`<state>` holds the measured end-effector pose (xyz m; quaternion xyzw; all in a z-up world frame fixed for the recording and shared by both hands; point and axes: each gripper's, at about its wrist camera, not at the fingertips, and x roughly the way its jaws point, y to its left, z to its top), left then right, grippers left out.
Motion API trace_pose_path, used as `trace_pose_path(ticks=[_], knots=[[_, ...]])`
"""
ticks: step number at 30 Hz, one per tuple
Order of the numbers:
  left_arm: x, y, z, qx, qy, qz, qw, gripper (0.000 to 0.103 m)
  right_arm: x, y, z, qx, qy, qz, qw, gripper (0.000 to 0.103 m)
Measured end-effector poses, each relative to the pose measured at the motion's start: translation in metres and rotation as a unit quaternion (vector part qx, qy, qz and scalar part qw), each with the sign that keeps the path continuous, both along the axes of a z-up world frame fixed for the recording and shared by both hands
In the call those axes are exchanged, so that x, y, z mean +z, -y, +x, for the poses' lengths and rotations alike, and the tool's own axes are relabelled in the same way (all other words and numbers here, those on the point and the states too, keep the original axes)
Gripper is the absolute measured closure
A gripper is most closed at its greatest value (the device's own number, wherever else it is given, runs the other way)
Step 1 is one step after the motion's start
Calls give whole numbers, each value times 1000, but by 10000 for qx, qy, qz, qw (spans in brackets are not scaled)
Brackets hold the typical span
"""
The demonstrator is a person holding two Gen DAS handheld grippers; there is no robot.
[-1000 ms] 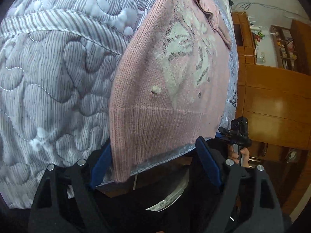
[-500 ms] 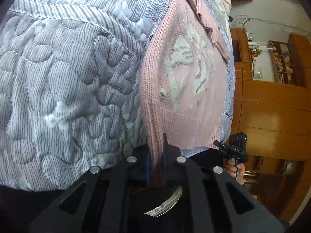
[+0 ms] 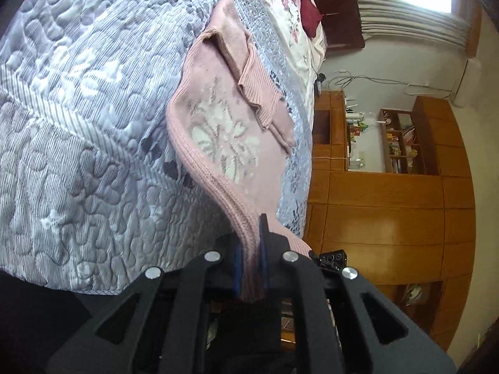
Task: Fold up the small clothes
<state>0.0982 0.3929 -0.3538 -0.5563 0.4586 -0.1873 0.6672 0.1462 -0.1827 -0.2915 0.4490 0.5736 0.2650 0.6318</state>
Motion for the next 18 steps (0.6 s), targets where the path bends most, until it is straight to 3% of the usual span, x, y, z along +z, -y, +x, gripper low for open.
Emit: trace_pose_path(ticks=[10,18], knots=[[2,-29,67,324,-266,-43,9991,97,5,1,74,-261,-74,-146,9995,94],[-29,-39,132,432,-787,-36,9960,97,-21,-13,144,-190,-344,-500,9980,94]])
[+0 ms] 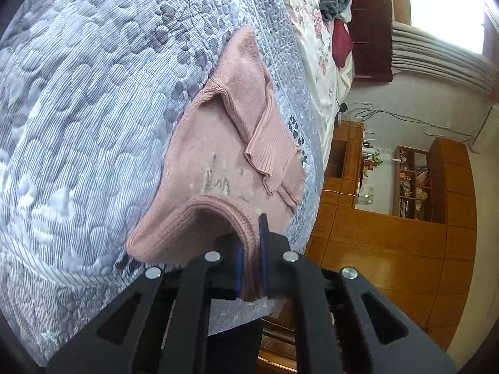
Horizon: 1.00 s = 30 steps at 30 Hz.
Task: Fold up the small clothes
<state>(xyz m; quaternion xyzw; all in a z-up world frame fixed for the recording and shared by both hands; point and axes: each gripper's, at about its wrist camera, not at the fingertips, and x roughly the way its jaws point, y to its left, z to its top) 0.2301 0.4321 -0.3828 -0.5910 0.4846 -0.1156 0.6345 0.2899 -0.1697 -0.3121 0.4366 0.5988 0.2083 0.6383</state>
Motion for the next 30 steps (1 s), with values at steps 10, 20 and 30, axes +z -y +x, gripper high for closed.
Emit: trace_pose_path(ticks=[10,20,30], knots=[[-58,-11,56,114,-771,158,9968,90,-50,-21,72,165,-448,-566,9973,87],[1,3,75,-865,252,1857,9785,60,-18,-18,85,439,425,-933,9938,74],[-11,17,92,-1589,152,2656,9508,53,-21,-61,78,1368,1084,-2239,9589,65]])
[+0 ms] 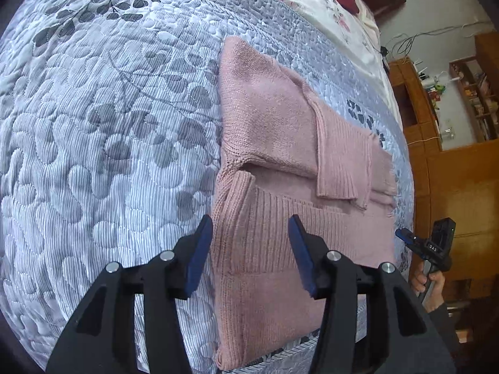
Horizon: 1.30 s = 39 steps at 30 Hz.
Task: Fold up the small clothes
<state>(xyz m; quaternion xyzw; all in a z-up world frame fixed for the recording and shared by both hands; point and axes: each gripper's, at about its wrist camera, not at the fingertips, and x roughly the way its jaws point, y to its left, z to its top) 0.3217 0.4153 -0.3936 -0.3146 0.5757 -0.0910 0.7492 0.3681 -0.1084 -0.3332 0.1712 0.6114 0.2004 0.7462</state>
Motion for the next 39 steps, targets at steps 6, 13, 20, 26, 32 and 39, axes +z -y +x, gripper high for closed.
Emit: trace_pose_path(ticks=[6,13,20,26,32,39], knots=[[4,19,-1,-302,118,553,9979,94,0,-19,-14,506,318,-567,9966,81],[24,24,-16,-229,704,824,9938,98,17,-23,-28,676,793,-809,9913,93],[66,14,-46,206,1471,333,9884,99,49,-13,-39,388,1214,-622,9899,96],[117,15,-54,221,2096,128,9774,100,96,-2,-46,140,1685,-306,9851,96],[145,10,-27,235,2383,98,9709,100,126,-3,-20,-21,2016,-168,9793,96],[143,-3,30,340,2338,-20,9717,100,130,-9,40,-210,2037,-143,9787,96]])
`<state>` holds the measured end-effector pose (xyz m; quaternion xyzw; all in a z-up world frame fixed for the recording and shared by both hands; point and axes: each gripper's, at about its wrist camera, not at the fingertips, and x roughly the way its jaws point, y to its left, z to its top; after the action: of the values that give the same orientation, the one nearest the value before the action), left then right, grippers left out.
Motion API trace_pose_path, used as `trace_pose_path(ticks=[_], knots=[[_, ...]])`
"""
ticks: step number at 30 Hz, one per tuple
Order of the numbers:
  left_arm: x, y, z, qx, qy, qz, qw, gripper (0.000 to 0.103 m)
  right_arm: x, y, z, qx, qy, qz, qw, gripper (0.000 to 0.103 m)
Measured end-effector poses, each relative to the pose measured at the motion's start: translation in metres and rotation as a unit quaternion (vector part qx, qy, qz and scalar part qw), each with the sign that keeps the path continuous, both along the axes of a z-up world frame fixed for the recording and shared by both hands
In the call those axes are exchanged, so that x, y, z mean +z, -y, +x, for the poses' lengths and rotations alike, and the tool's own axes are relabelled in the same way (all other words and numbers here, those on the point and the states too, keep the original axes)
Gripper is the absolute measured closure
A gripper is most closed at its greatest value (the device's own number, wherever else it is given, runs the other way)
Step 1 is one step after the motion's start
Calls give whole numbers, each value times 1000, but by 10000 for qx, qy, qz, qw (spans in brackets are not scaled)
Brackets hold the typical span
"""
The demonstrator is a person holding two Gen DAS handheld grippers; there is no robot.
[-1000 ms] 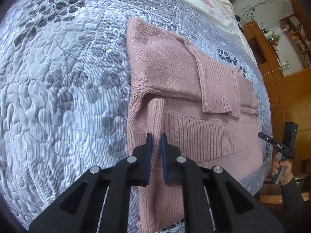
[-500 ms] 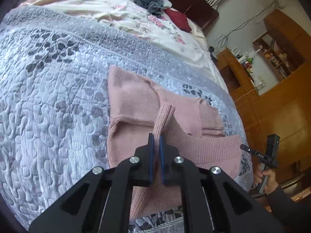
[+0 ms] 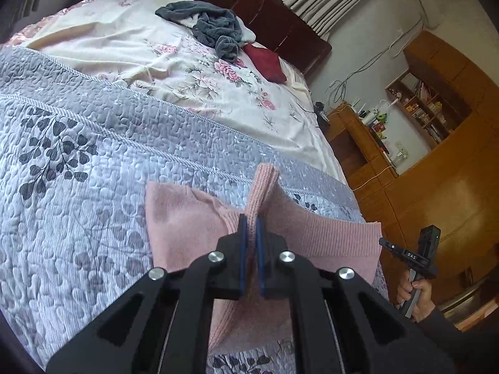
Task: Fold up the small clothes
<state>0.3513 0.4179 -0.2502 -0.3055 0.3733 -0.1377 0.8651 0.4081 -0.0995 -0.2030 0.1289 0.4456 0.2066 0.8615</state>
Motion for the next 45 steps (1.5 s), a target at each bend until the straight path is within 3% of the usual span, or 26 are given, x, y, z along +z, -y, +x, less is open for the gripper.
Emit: trace_pose_path(ticks=[8,16,23,30,31,33,35,37,39,42,43,44,45], knots=[[-24,-15,74,35,-350,-82,9993,100,-17,-14,69,-63,-160,-179,9997,96],[-75,-23,139,96,-966,-127,9952,100,-65,-25,124,-131,-592,-387,9974,96],[-136,-32,175,260,-1744,-206,9841,100,-111,-24,148,-180,-920,-586,9939,96],[-187,-40,185,387,-2353,-316,9706,98,-152,-25,162,-120,-1286,-680,9893,95],[-190,-42,185,413,-2387,-346,9696,96,-157,-25,163,-142,-1296,-747,9887,93],[-183,-46,182,573,-2337,-304,9701,92,-158,-21,164,-227,-1268,-733,9890,79],[-158,-49,171,870,-1957,-99,9767,89,-146,-8,160,-523,-1224,-388,9903,75],[-138,-42,164,594,-1465,-483,9862,89,-127,-1,152,-627,-938,-36,9936,75],[-133,-24,165,106,-1289,-617,9897,89,-126,-5,150,-468,-1083,421,9921,75],[-160,-8,175,-121,-1778,-435,9830,90,-151,-22,152,-87,-1613,643,9848,79],[-173,-7,177,-61,-1997,-362,9792,90,-162,-25,152,-80,-1741,551,9831,83],[-185,-10,178,17,-2195,-325,9751,97,-171,-23,153,-142,-1794,438,9827,98],[-191,-12,177,81,-2259,-308,9736,102,-177,-19,154,-236,-1836,417,9818,103]])
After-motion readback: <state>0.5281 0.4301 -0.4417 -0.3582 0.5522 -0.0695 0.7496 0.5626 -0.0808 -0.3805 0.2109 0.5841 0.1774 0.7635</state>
